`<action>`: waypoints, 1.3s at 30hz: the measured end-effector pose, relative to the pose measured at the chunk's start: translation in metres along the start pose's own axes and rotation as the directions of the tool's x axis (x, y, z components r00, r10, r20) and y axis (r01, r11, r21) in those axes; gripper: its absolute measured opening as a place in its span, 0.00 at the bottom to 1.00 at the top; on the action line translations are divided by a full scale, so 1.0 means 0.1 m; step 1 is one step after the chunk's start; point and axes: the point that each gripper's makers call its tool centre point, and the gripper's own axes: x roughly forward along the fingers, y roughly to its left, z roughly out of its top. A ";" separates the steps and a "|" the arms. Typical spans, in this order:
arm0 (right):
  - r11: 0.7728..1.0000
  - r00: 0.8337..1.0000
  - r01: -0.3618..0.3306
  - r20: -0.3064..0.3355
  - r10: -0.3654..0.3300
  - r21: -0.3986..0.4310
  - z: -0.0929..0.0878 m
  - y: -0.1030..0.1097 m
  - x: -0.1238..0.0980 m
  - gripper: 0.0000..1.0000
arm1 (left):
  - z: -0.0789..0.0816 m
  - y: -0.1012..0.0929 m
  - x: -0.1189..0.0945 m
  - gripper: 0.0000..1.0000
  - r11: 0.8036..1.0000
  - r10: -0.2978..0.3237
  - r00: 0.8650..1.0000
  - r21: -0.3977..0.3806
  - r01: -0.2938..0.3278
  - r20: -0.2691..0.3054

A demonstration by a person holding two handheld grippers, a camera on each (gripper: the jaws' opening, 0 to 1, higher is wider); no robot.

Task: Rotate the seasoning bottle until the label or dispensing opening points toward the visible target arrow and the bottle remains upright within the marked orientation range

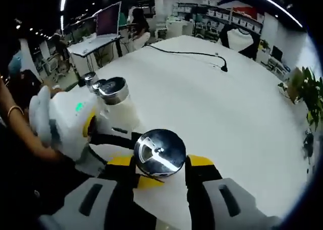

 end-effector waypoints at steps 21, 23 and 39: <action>0.830 0.969 -0.234 -0.047 0.244 -0.506 0.08 0.13 0.06 0.38 | -0.01 -0.01 -0.11 0.43 0.962 -0.238 0.971 0.127 0.240 -0.027; 0.817 0.957 -0.275 -0.064 0.282 -0.507 0.07 0.14 0.05 0.38 | -0.06 -0.02 -0.13 0.43 0.952 -0.251 0.966 0.164 0.257 -0.055; 0.906 0.978 -0.206 -0.036 0.207 -0.369 0.03 0.08 0.08 0.40 | -0.10 0.04 -0.08 0.37 0.992 -0.118 0.992 0.030 0.120 -0.052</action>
